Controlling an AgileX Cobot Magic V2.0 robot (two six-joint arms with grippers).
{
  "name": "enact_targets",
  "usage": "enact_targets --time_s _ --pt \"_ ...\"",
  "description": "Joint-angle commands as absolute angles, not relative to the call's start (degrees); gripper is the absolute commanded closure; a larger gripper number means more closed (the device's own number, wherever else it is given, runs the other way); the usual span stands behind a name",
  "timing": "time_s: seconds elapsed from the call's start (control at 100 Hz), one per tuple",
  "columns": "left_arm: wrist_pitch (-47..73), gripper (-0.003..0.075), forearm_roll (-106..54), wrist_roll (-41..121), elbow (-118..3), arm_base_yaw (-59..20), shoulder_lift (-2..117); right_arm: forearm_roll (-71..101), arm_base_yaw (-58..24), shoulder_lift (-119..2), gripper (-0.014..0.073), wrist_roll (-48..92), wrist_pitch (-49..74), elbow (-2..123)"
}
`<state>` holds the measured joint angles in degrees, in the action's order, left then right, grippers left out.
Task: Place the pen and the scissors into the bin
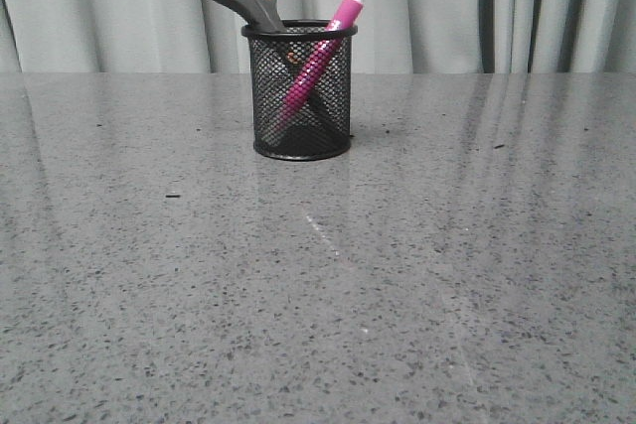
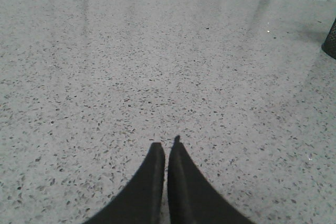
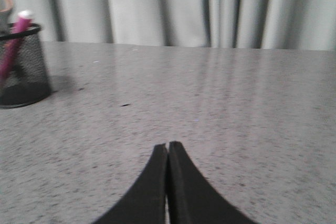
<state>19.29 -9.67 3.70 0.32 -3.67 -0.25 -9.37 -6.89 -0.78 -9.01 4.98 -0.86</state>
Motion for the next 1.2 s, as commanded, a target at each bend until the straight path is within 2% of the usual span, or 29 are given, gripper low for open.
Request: enact_targets --time_s 0.0,0.15,0.28,1.19 --pt "16.7 0.074 -10.2 3.1 1.6 -3.5 -2.1 -8.8 -3.7 -1.5 0.0659 -8.0 2.5 -1.4" --pt "16.7 0.074 -10.2 3.1 1.6 -3.5 -2.1 -8.3 -3.0 -0.8 0.0659 -8.0 10.6 -1.4" --pt "16.7 0.074 -10.2 3.1 1.6 -3.5 -2.1 -1.4 -3.0 2.0 0.0659 -8.0 17.1 -1.4" --pt "16.7 0.074 -10.2 3.1 1.6 -3.5 -2.1 -0.4 -3.0 2.0 0.0659 -8.0 17.0 -1.4"
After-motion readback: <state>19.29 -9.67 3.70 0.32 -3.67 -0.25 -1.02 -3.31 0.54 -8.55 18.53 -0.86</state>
